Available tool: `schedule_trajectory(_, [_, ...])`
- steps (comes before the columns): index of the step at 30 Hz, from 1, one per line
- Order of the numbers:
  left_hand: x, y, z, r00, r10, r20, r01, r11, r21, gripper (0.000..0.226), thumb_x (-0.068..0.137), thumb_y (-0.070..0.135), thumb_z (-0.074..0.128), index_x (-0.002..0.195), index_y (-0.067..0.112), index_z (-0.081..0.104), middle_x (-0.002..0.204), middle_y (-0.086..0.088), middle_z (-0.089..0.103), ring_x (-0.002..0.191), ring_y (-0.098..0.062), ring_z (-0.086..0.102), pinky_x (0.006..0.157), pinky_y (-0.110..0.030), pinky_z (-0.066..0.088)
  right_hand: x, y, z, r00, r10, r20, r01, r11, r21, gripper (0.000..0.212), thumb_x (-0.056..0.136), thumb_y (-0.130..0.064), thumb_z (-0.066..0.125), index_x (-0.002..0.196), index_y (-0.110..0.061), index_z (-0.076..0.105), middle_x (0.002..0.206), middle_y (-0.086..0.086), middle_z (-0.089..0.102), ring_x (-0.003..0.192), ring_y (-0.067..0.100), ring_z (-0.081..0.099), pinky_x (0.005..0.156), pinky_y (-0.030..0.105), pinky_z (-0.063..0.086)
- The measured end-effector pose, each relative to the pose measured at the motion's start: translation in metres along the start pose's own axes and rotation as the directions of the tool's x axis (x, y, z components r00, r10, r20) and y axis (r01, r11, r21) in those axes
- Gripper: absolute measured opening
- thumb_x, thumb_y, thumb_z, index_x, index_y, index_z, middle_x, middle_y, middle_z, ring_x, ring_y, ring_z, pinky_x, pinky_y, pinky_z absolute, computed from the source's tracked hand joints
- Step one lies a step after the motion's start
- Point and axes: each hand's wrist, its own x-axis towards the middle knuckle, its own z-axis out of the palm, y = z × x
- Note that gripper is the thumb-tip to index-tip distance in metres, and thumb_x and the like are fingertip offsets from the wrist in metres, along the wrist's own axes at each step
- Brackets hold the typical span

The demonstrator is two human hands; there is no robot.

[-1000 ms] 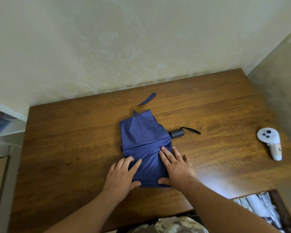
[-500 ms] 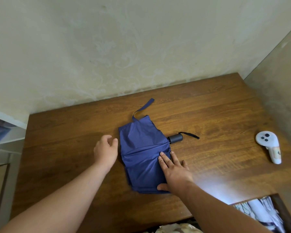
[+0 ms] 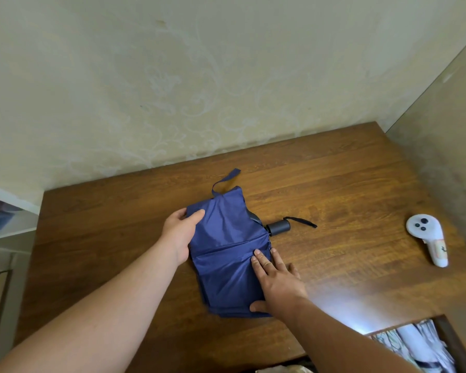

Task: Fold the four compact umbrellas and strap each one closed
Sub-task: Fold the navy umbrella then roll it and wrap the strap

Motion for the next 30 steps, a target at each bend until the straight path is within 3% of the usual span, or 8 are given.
schedule_trajectory(2, [-0.004, 0.008, -0.001, 0.999, 0.047, -0.003, -0.047, 0.998, -0.045, 0.079, 0.091, 0.025, 0.084, 0.156, 0.030, 0.040, 0.134, 0.000, 0.060, 0.114, -0.023, 0.066, 0.076, -0.032, 0.054, 0.001, 0.000, -0.001, 1.000, 0.001, -0.004, -0.001, 1.000, 0.000, 0.117, 0.090, -0.074, 0.058, 0.163, -0.026, -0.019, 0.168, -0.012, -0.031, 0.156, 0.030, -0.026, 0.127, 0.059, 0.010])
schedule_trajectory(4, [-0.007, 0.011, -0.007, 0.996, 0.091, 0.021, -0.091, 0.996, -0.013, 0.091, 0.090, 0.023, 0.085, 0.159, 0.042, 0.030, 0.137, -0.001, 0.056, 0.122, -0.025, 0.063, 0.094, -0.040, 0.055, 0.001, 0.000, -0.001, 1.000, 0.001, 0.000, -0.001, 1.000, 0.003, 0.117, 0.089, -0.074, 0.058, 0.163, -0.027, -0.019, 0.167, -0.012, -0.031, 0.156, 0.029, -0.025, 0.126, 0.059, 0.009])
schedule_trajectory(8, [-0.021, 0.003, -0.021, 0.985, 0.151, 0.079, -0.160, 0.979, 0.129, 0.054, 0.093, 0.021, 0.081, 0.134, 0.048, 0.061, 0.142, 0.001, 0.055, 0.133, -0.020, 0.055, 0.113, -0.050, 0.048, 0.001, 0.000, -0.001, 1.000, 0.003, -0.014, -0.003, 1.000, 0.017, 0.117, 0.089, -0.074, 0.059, 0.163, -0.027, -0.019, 0.167, -0.013, -0.031, 0.156, 0.028, -0.025, 0.127, 0.058, 0.009])
schedule_trajectory(14, [-0.060, -0.020, -0.040, 0.970, 0.158, 0.184, -0.184, 0.974, 0.135, 0.055, 0.092, 0.005, 0.079, 0.132, 0.039, 0.065, 0.116, 0.003, 0.075, 0.107, -0.013, 0.074, 0.085, -0.031, 0.059, -0.003, -0.001, 0.001, 1.000, 0.004, -0.029, -0.003, 1.000, 0.029, 0.117, 0.090, -0.074, 0.057, 0.162, -0.029, -0.022, 0.165, -0.015, -0.035, 0.156, 0.028, -0.026, 0.127, 0.058, 0.008])
schedule_trajectory(19, [-0.077, -0.053, -0.045, 0.946, 0.255, 0.200, -0.309, 0.896, 0.318, 0.052, 0.084, -0.004, 0.082, 0.115, 0.037, 0.072, 0.104, 0.008, 0.080, 0.100, -0.016, 0.075, 0.088, -0.030, 0.060, -0.003, -0.001, 0.003, 0.996, 0.005, -0.088, 0.001, 0.998, 0.064, 0.117, 0.089, -0.068, 0.065, 0.163, -0.033, -0.019, 0.165, -0.016, -0.035, 0.157, 0.026, -0.023, 0.128, 0.057, 0.010])
schedule_trajectory(25, [-0.088, -0.082, -0.042, 0.931, 0.343, 0.123, -0.362, 0.837, 0.409, 0.046, 0.088, 0.006, 0.082, 0.113, 0.043, 0.070, 0.095, 0.015, 0.076, 0.090, 0.000, 0.071, 0.082, -0.024, 0.059, -0.010, 0.002, 0.005, 0.982, -0.025, -0.186, 0.040, 0.997, 0.074, 0.108, 0.091, -0.062, 0.066, 0.165, -0.035, -0.009, 0.167, -0.012, -0.033, 0.159, 0.028, -0.017, 0.128, 0.056, 0.008])
schedule_trajectory(28, [-0.091, -0.087, -0.041, 0.929, 0.361, 0.082, -0.362, 0.841, 0.402, 0.036, 0.091, 0.009, 0.080, 0.108, 0.039, 0.073, 0.089, 0.017, 0.075, 0.086, 0.003, 0.070, 0.075, -0.021, 0.057, -0.017, 0.006, 0.001, 0.972, 0.006, -0.237, 0.035, 0.985, 0.167, 0.094, 0.091, -0.065, 0.063, 0.164, -0.039, 0.011, 0.172, -0.013, -0.016, 0.160, 0.023, -0.006, 0.125, 0.061, 0.008])
schedule_trajectory(30, [-0.093, -0.087, -0.041, 0.925, 0.371, 0.080, -0.369, 0.830, 0.419, 0.032, 0.093, 0.011, 0.079, 0.107, 0.040, 0.073, 0.088, 0.016, 0.075, 0.085, 0.007, 0.068, 0.070, -0.013, 0.052, -0.022, 0.011, -0.008, 0.928, 0.071, -0.365, 0.035, 0.960, 0.276, 0.075, 0.091, -0.064, 0.064, 0.156, -0.037, 0.040, 0.170, -0.010, 0.022, 0.155, 0.019, 0.023, 0.122, 0.057, 0.027])
